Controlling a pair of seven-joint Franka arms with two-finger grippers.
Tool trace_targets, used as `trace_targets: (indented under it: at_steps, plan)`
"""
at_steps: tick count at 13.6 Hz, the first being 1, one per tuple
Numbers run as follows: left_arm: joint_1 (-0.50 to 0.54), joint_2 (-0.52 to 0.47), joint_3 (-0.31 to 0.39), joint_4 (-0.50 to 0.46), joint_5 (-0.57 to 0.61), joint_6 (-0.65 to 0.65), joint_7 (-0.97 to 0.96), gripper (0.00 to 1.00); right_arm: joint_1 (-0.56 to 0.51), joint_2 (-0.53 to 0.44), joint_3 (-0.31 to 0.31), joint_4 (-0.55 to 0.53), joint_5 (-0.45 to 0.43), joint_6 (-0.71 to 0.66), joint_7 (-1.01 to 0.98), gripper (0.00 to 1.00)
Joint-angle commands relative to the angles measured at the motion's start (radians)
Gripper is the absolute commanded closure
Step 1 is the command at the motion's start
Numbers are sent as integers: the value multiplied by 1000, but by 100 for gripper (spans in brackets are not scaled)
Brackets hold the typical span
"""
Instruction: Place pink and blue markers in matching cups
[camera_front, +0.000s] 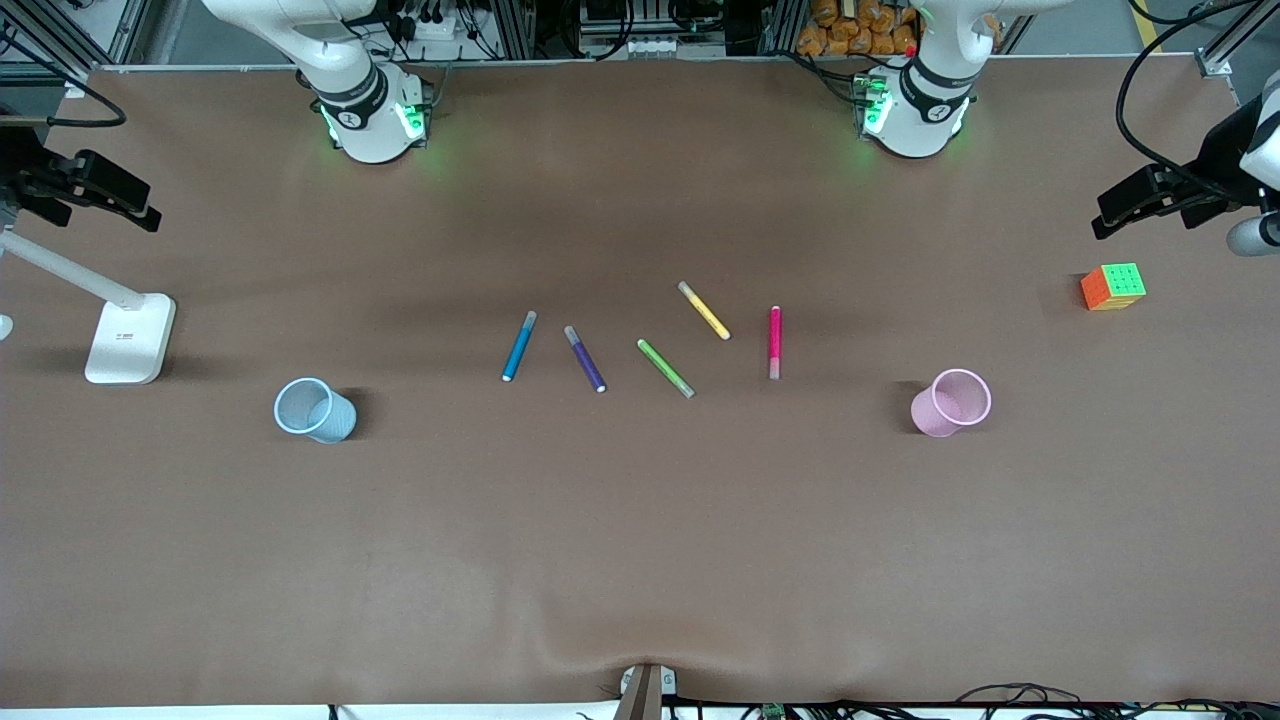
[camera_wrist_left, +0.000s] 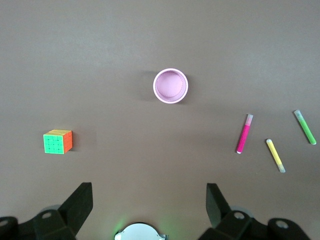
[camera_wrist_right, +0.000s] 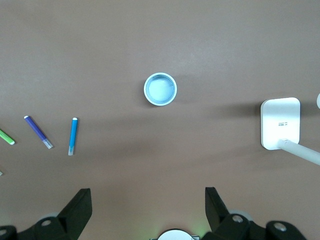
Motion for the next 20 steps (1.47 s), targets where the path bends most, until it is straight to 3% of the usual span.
trace_targets:
  at_steps: [1,7,13,17,20]
  plan:
    - [4,-11,4,10,3,-20,14,0,9,7,-4,18,8,-13,15,0]
    - [8,39,7,70,38,-20,16,0,15,9,-2,18,10,-12,17,0]
    - [5,61,1,53,34,-22,0,0,64,24,-2,16,13,-10,20,0]
    - [-5,81,-4,32,22,-19,-10,0,168,81,-2,18,13,-12,21,0]
    - [-22,108,-43,17,22,-10,-85,0,174,107,-2,18,55,-9,23,0]
